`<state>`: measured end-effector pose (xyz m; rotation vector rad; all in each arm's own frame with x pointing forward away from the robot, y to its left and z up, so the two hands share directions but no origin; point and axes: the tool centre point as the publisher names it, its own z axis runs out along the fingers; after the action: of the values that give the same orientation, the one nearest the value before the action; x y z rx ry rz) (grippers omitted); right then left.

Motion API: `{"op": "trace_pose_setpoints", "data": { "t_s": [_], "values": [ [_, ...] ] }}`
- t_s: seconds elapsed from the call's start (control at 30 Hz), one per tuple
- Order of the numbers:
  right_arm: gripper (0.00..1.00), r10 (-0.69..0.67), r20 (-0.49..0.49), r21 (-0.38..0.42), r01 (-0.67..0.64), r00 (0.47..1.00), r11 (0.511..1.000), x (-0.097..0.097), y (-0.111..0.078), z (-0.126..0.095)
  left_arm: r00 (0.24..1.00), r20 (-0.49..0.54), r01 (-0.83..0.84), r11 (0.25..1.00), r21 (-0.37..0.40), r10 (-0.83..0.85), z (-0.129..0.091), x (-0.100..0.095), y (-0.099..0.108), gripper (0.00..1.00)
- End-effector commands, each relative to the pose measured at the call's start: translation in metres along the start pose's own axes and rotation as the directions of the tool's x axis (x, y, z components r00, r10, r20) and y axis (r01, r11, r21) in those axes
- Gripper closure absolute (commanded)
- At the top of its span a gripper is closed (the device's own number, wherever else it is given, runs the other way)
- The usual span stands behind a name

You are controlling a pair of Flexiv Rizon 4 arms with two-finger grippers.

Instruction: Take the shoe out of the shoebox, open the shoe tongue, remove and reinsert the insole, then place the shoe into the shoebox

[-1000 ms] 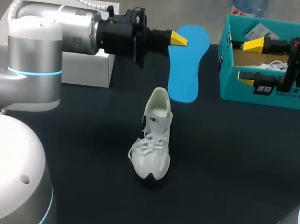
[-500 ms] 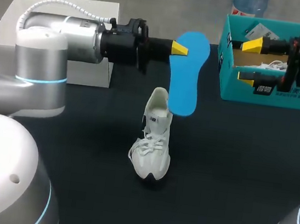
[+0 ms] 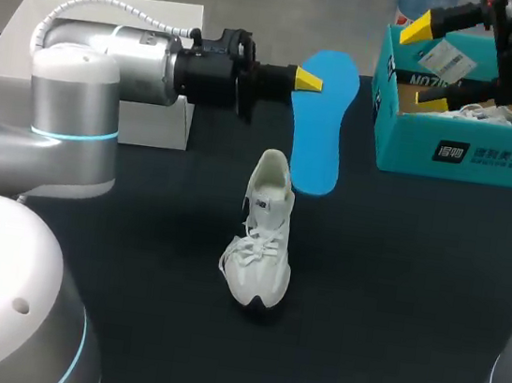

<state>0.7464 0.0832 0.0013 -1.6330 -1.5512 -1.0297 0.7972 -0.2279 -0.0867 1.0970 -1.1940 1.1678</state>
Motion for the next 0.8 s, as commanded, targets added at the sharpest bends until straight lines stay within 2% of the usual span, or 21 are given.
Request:
{"op": "trace_pose_setpoints", "data": {
  "t_s": [0.03, 0.1, 0.17, 0.37, 0.63, 0.7, 0.8],
  "values": [
    [0.00, -0.015, 0.174, 0.009, 0.014, 0.985, 1.000, 0.012, 0.004, -0.001, 1.000, 0.004, 0.002, 1.000, -0.008, -0.002, 0.002, -0.001, -0.003, 1.00],
    [0.00, -0.025, 0.217, 0.011, 0.023, 0.976, 1.000, 0.015, 0.004, -0.001, 1.000, 0.004, 0.002, 1.000, -0.010, -0.002, 0.002, -0.001, -0.004, 1.00],
    [0.00, -0.013, 0.275, -0.026, 0.020, 0.961, 0.999, 0.019, 0.004, -0.004, 1.000, 0.003, 0.004, 1.000, -0.012, -0.004, 0.002, -0.001, -0.004, 1.00],
    [0.00, -0.013, 0.275, -0.026, 0.020, 0.961, 0.999, 0.019, 0.004, -0.004, 0.999, 0.002, 0.042, 0.999, -0.034, -0.042, 0.003, 0.002, -0.002, 1.00],
    [0.00, -0.013, 0.275, -0.026, 0.020, 0.961, 0.999, 0.019, 0.004, -0.004, 0.999, -0.011, 0.034, 0.999, -0.019, -0.034, -0.001, 0.003, -0.006, 1.00],
    [0.00, -0.030, 0.361, -0.056, 0.054, 0.932, 0.997, 0.023, 0.007, 0.002, 0.999, -0.011, 0.036, 0.999, -0.015, -0.036, -0.002, 0.003, -0.008, 1.00],
    [0.00, -0.042, 0.470, -0.057, 0.078, 0.881, 0.995, 0.029, 0.011, 0.011, 0.999, -0.002, 0.040, 0.999, -0.014, -0.040, -0.001, 0.002, -0.010, 1.00]
  ]
}}
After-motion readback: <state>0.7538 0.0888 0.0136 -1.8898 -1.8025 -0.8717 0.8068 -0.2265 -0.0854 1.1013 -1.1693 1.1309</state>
